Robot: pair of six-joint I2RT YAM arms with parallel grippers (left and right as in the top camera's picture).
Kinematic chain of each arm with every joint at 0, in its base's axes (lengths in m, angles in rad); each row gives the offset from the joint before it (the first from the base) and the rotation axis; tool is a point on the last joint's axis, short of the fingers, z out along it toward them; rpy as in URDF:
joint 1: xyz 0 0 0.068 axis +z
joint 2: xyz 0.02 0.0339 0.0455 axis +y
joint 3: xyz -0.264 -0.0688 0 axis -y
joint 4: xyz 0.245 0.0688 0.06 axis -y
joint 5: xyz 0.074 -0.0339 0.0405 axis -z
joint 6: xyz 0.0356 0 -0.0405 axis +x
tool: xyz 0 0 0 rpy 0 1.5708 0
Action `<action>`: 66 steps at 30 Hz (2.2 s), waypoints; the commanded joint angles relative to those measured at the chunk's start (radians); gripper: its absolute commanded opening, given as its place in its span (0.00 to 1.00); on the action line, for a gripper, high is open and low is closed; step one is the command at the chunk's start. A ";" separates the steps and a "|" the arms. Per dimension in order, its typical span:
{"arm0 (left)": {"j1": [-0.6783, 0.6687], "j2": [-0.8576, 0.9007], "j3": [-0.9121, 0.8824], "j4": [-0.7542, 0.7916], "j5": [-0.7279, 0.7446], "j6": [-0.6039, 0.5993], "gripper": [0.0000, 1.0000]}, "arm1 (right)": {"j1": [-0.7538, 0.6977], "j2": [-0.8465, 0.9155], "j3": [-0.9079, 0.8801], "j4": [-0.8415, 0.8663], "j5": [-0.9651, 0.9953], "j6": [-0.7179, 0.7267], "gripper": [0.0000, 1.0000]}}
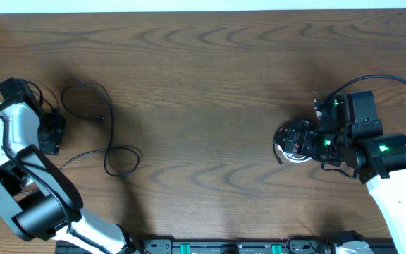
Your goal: Untangle cables
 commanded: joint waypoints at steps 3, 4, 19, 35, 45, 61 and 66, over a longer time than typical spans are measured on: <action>-0.004 0.051 -0.020 -0.002 0.045 -0.054 0.54 | 0.004 0.001 0.009 -0.002 -0.005 -0.002 0.99; -0.004 0.055 -0.024 -0.010 0.045 -0.074 0.54 | 0.004 0.001 0.009 -0.002 -0.005 -0.002 0.99; -0.004 0.068 -0.053 -0.027 0.021 -0.200 0.54 | 0.004 0.001 0.009 -0.002 -0.005 -0.002 0.99; -0.004 0.135 -0.059 0.007 0.019 -0.200 0.49 | 0.004 0.001 0.009 -0.001 -0.005 -0.002 0.99; -0.004 0.137 -0.068 0.092 0.019 -0.111 0.33 | 0.003 0.001 0.009 -0.001 -0.005 -0.002 0.99; -0.004 0.137 -0.068 0.173 0.206 0.246 0.39 | 0.003 0.001 0.009 -0.001 -0.005 -0.002 0.99; -0.004 0.137 -0.068 0.132 0.073 0.246 0.39 | 0.003 0.000 0.009 -0.001 -0.005 -0.002 0.99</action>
